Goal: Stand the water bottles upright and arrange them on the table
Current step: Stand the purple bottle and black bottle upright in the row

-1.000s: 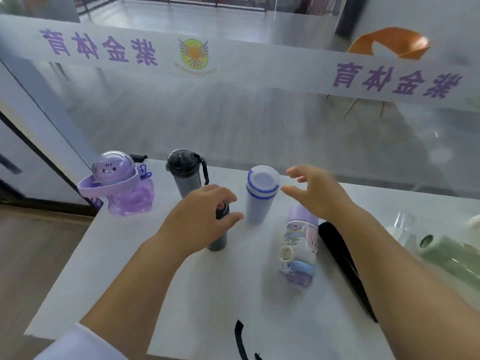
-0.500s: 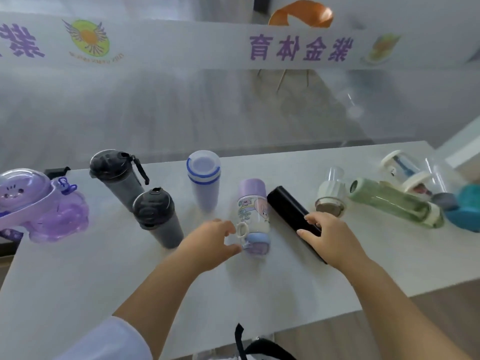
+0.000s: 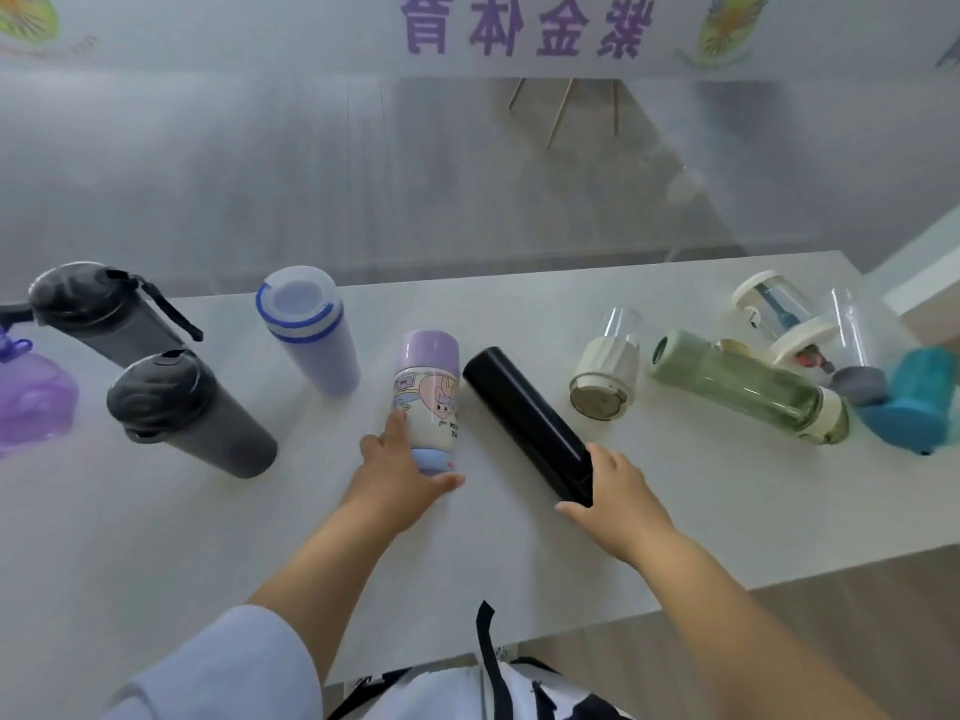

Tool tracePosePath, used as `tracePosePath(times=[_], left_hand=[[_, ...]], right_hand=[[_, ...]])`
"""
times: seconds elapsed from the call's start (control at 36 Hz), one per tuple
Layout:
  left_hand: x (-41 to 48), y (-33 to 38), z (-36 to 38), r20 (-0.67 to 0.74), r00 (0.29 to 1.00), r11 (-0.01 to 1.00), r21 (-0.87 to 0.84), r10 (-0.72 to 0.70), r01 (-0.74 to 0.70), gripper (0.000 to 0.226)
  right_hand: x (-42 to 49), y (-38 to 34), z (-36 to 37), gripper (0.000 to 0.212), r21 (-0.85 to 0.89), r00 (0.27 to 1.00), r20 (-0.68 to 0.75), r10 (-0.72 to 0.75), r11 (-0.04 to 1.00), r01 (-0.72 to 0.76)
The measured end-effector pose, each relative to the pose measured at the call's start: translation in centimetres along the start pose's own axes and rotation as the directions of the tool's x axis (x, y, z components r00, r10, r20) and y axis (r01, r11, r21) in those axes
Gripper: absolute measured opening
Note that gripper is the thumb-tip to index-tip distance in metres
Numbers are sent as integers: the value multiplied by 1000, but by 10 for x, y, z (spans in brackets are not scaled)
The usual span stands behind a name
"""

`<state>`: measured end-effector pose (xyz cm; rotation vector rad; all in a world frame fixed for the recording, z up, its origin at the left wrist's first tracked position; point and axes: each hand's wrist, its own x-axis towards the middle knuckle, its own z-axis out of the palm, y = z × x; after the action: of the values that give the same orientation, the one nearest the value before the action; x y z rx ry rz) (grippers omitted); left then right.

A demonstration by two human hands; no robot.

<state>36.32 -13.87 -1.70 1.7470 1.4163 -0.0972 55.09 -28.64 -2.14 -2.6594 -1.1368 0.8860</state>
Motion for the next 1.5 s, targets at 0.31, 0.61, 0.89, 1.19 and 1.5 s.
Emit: tracePosePath(times=[0.31, 0.61, 0.89, 1.19, 1.5], left_hand=[[-1, -4, 17, -186, 981, 962, -273, -55, 2, 93], [-16, 0, -12, -318, 948, 990, -135, -16, -28, 85], [-24, 39, -60, -520, 840, 981, -17, 155, -191, 68], [-20, 65, -81, -451, 870, 979, 136, 198, -153, 63], [-24, 56, -84, -388, 890, 969, 145, 240, -198, 65]], right_hand=[[13, 8, -8, 54, -30, 998, 49, -45, 999, 46], [5, 8, -42, 67, 72, 986, -136, -98, 991, 109], [13, -27, -95, 62, 149, 888, -415, -200, 947, 283], [30, -75, -135, 58, -26, 836, -406, -368, 919, 392], [42, -89, -145, 57, -115, 810, -198, -551, 834, 539]])
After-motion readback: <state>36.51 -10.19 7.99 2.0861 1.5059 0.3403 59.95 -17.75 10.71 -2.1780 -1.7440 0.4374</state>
